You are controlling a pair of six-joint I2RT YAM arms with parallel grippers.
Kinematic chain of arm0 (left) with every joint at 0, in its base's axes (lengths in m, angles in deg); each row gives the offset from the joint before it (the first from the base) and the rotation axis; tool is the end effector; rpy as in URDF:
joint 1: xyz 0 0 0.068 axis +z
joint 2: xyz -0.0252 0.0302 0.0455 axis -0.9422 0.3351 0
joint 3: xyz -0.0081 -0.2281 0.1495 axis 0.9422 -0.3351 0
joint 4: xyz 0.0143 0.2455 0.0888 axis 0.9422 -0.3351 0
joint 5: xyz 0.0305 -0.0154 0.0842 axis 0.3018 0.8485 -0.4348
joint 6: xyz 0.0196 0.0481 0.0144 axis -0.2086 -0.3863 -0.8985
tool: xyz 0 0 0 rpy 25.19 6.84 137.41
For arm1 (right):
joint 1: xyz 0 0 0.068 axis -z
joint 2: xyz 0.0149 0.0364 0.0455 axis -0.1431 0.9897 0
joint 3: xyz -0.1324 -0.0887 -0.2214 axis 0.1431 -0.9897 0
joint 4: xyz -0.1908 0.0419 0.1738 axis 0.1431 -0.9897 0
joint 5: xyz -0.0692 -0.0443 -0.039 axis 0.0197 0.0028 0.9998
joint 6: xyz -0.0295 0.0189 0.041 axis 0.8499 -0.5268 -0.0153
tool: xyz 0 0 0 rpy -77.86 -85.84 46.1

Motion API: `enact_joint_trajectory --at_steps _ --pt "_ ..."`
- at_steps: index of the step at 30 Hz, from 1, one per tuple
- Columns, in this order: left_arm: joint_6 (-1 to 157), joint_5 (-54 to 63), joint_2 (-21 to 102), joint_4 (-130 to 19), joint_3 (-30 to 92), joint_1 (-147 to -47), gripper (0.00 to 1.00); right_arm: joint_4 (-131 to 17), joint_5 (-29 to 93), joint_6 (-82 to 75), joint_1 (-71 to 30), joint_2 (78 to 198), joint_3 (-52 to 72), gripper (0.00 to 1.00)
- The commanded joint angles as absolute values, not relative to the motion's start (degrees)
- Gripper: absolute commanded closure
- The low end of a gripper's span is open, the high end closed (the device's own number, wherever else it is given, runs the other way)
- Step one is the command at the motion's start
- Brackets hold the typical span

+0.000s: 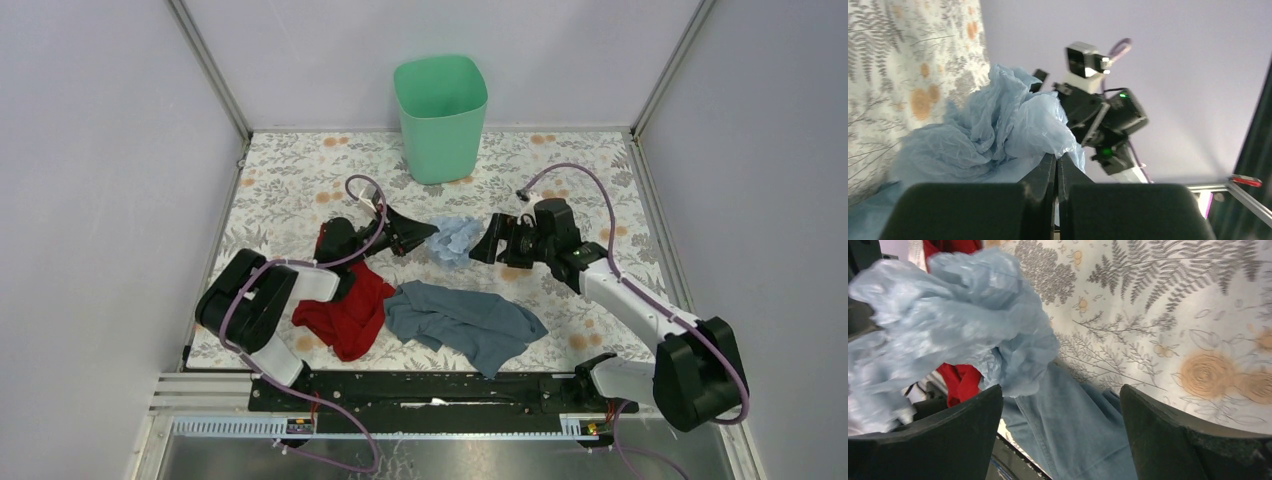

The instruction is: Put the trash bags into the trash bin

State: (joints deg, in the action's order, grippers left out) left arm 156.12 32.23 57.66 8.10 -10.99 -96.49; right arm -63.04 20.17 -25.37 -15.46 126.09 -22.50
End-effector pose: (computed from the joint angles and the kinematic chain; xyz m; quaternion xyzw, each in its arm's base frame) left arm 0.2613 -0.1512 0.1964 -0.1515 0.6717 -0.7002 0.1889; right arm 0.2358 0.1166 0.2488 -0.0446 0.8675 0.3440 0.3565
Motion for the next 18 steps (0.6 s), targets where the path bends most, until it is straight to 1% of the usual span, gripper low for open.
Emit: enact_joint_trajectory --at_steps 1,5,8,11,13,14,15,18 --pt "162.83 34.34 59.7 23.43 -11.3 -96.07 1.0 -47.56 7.69 -30.46 -14.86 128.68 -26.89 0.1" --pt "163.21 33.67 60.13 24.22 -11.34 -96.47 1.0 -23.4 0.44 -44.34 -14.98 131.62 -34.25 0.1" --pt "162.73 32.77 60.37 23.91 -11.58 -97.29 1.0 -7.53 -1.22 -52.75 -15.34 134.9 -36.66 0.1" --pt "162.52 31.98 60.8 23.75 -11.34 -98.61 1.0 0.47 0.37 -56.37 -16.43 138.67 -36.71 0.1" --pt "162.5 31.54 61.28 23.75 -10.88 -99.55 1.0 3.06 1.65 -57.71 -17.42 140.54 -36.55 0.13" --pt "162.5 31.41 61.46 23.75 -10.6 -99.93 1.0 3.15 2.25 -58.04 -17.57 141.32 -36.39 0.18" --pt "162.38 31.29 61.57 23.69 -10.44 -100.15 1.0 3.14 2.26 -58.17 -17.68 141.86 -36.2 0.26" --pt "161.39 31.63 61.1 22.9 -10.73 -99.59 1.0 -0.59 3.16 -55.95 -17.61 140.65 -36.61 0.61"
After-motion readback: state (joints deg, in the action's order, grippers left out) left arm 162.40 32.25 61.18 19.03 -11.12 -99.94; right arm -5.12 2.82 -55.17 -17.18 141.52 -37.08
